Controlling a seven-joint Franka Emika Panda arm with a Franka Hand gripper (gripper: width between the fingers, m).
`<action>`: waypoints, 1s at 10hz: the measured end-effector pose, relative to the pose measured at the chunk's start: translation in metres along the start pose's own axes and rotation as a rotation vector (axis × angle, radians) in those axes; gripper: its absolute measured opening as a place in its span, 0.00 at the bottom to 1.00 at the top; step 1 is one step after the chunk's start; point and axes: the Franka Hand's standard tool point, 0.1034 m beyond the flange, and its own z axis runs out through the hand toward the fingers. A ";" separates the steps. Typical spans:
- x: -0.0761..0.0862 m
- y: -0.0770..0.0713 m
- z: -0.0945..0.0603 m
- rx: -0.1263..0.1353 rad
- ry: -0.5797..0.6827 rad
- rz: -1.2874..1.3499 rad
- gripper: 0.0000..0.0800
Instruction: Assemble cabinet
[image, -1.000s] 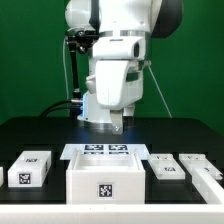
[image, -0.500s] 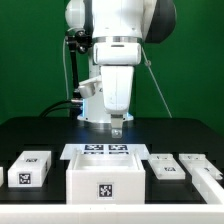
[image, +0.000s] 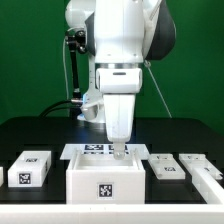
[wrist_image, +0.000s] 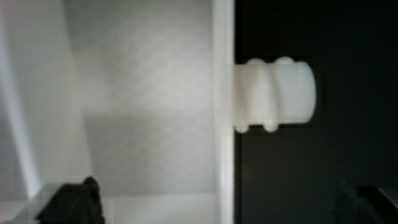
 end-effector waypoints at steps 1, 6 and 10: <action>0.001 -0.004 0.007 0.011 0.002 0.001 0.81; 0.001 -0.010 0.017 0.027 0.004 0.028 0.61; 0.000 -0.010 0.018 0.027 0.004 0.028 0.07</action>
Offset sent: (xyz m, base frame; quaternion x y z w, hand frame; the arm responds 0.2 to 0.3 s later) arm -0.0023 0.0036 0.0025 -0.0252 0.0117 0.0576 0.9980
